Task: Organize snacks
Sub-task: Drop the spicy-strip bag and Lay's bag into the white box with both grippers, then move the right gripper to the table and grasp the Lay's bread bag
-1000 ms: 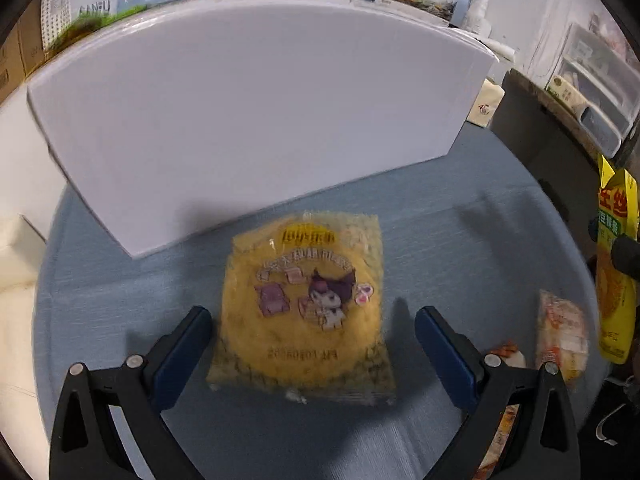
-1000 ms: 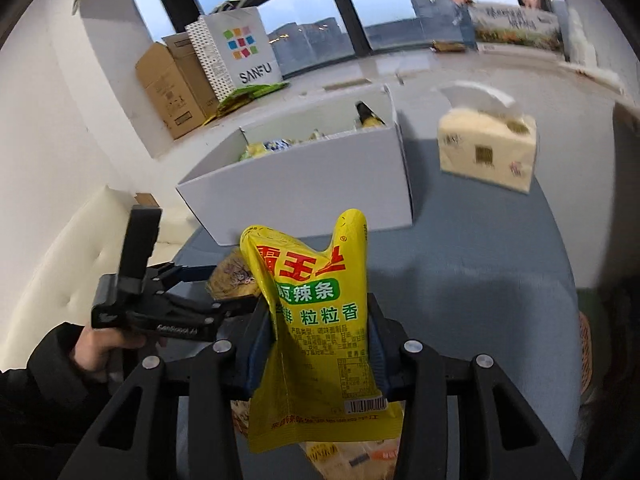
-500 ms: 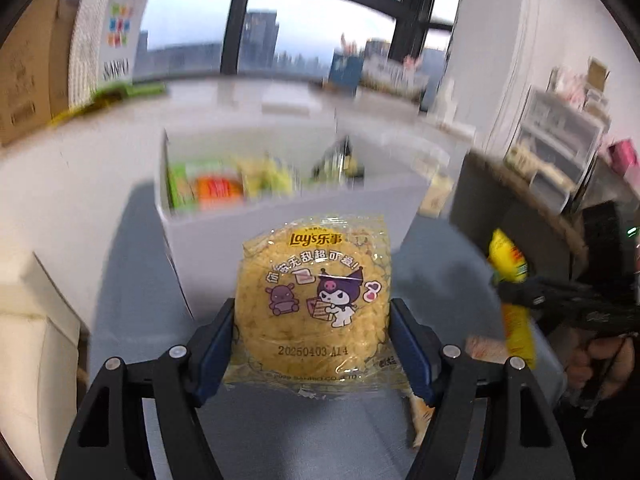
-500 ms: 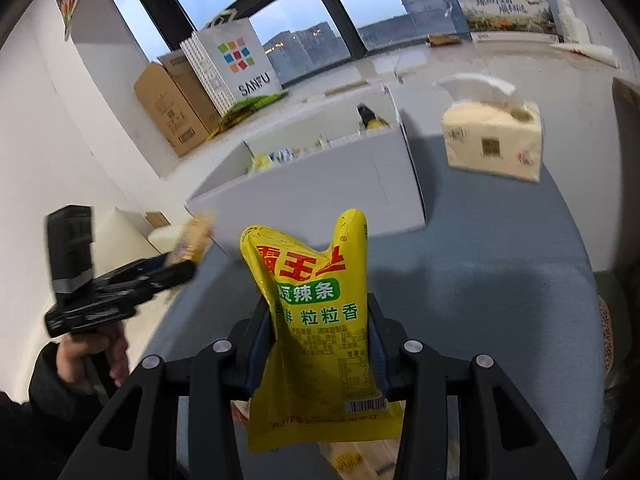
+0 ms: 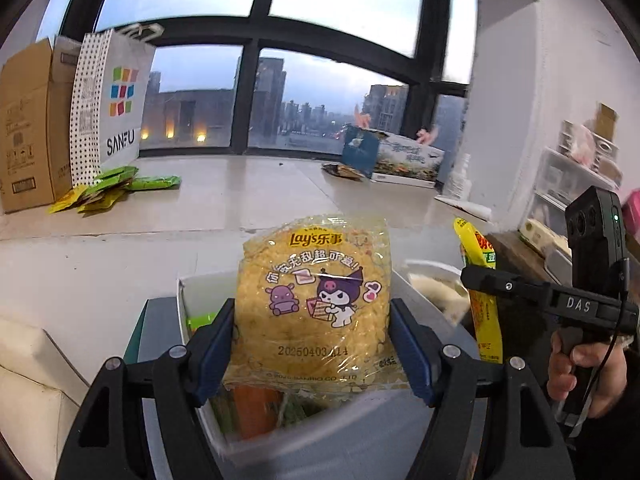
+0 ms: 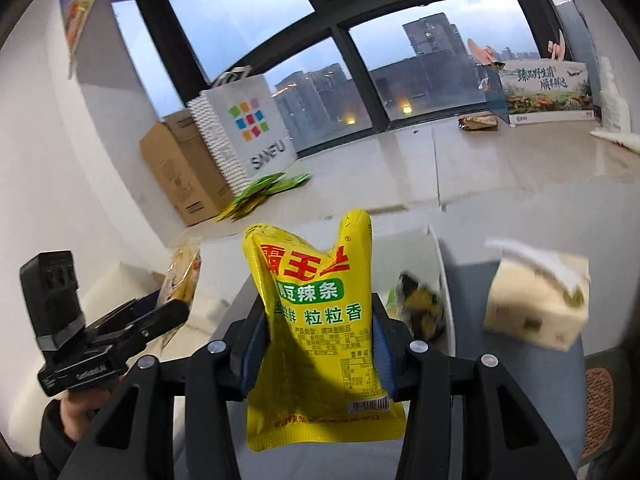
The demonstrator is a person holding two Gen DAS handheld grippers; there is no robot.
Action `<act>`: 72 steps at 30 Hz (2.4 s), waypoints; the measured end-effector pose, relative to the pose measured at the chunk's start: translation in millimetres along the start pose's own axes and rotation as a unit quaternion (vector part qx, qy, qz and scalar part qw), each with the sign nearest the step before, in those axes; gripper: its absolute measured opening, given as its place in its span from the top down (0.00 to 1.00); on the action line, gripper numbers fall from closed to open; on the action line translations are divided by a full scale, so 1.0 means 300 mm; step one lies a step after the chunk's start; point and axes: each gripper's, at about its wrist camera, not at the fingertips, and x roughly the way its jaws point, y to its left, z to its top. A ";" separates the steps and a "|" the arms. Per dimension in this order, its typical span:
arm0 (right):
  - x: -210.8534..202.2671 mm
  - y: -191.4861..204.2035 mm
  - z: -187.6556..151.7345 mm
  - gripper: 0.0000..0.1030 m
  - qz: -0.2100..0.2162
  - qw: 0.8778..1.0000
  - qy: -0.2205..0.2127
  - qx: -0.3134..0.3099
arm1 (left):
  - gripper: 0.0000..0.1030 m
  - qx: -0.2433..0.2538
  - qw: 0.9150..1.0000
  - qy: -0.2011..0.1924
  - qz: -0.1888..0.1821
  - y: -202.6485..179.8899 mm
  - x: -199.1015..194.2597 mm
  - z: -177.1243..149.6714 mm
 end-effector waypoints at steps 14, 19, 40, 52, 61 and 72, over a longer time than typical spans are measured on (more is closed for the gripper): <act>0.180 -0.076 0.056 0.00 -0.087 0.993 0.073 -0.032 | 0.00 -0.030 0.997 0.049 0.060 0.083 0.189 -0.037; 0.103 -0.053 0.033 0.00 -0.078 0.996 0.046 -0.025 | 0.00 -0.014 0.997 0.044 0.055 0.057 0.130 -0.051; -0.341 0.038 -0.415 0.00 -0.053 0.995 0.049 -0.063 | 0.00 -0.009 0.999 0.037 -0.029 -0.177 -0.311 -0.332; -0.364 -0.002 -0.687 0.00 -0.078 0.983 0.133 -0.104 | 0.00 -0.013 0.996 0.074 -0.056 -0.253 -0.367 -0.450; -0.205 0.007 -0.825 0.00 -0.116 0.959 0.204 -0.161 | 0.00 -0.019 0.994 0.089 -0.063 -0.249 -0.356 -0.475; -0.199 -0.018 -0.805 0.00 -0.147 0.954 0.197 -0.170 | 0.00 -0.019 0.993 0.098 -0.062 -0.251 -0.345 -0.490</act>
